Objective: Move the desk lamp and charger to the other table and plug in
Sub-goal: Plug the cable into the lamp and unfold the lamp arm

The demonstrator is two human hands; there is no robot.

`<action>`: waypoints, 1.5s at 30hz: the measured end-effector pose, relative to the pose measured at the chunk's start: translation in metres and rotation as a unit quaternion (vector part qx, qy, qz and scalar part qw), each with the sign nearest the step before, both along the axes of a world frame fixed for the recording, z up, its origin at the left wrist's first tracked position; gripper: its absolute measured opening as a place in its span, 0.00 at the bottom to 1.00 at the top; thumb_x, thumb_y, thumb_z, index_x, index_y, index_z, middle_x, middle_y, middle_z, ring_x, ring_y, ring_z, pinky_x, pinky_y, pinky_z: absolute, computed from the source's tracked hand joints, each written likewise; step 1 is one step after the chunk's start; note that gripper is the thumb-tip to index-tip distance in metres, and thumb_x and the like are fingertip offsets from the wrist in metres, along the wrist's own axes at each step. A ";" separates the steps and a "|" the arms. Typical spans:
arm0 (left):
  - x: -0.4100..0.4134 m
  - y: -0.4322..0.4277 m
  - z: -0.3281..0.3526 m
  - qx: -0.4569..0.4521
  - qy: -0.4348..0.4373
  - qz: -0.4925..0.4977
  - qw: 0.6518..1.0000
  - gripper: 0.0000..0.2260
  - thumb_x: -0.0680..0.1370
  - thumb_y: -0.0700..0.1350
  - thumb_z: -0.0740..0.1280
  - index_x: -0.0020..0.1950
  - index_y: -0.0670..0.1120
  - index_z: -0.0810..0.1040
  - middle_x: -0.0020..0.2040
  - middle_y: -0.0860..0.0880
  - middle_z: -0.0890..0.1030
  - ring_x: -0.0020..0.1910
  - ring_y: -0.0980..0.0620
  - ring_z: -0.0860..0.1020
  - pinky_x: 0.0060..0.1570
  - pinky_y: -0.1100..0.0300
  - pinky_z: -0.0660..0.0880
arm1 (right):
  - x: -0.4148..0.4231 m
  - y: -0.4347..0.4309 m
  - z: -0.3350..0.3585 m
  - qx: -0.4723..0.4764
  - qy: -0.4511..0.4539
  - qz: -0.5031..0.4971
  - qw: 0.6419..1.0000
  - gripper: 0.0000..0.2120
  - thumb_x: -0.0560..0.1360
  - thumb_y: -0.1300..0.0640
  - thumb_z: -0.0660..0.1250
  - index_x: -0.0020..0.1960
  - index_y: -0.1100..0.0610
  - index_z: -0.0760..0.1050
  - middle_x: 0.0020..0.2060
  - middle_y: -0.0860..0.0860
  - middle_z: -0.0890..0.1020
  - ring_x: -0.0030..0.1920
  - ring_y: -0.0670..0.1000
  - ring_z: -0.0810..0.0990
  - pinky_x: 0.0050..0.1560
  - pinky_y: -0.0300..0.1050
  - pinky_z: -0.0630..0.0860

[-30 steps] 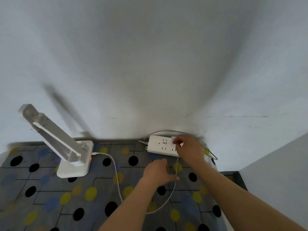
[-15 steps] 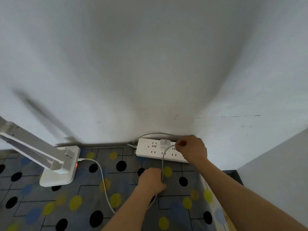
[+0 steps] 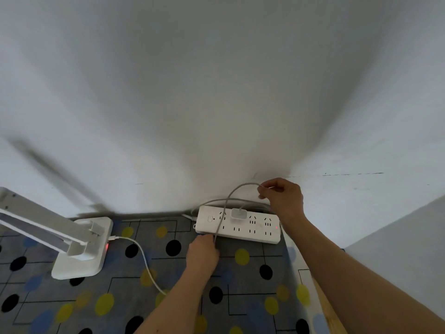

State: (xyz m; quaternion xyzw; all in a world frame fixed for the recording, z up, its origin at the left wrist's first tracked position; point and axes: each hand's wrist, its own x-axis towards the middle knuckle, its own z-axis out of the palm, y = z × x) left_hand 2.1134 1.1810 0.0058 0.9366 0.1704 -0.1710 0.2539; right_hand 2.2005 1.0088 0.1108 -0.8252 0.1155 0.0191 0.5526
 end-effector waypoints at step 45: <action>0.043 0.045 -0.010 0.045 -0.190 -0.060 0.979 0.16 0.78 0.40 0.60 0.66 0.46 0.72 0.67 0.49 0.69 0.45 0.48 0.78 0.40 0.57 0.74 | 0.044 -0.022 -0.088 -0.221 0.183 0.017 0.958 0.07 0.70 0.58 0.68 0.36 0.60 0.81 0.27 0.52 0.78 0.29 0.49 0.73 0.30 0.40 0.68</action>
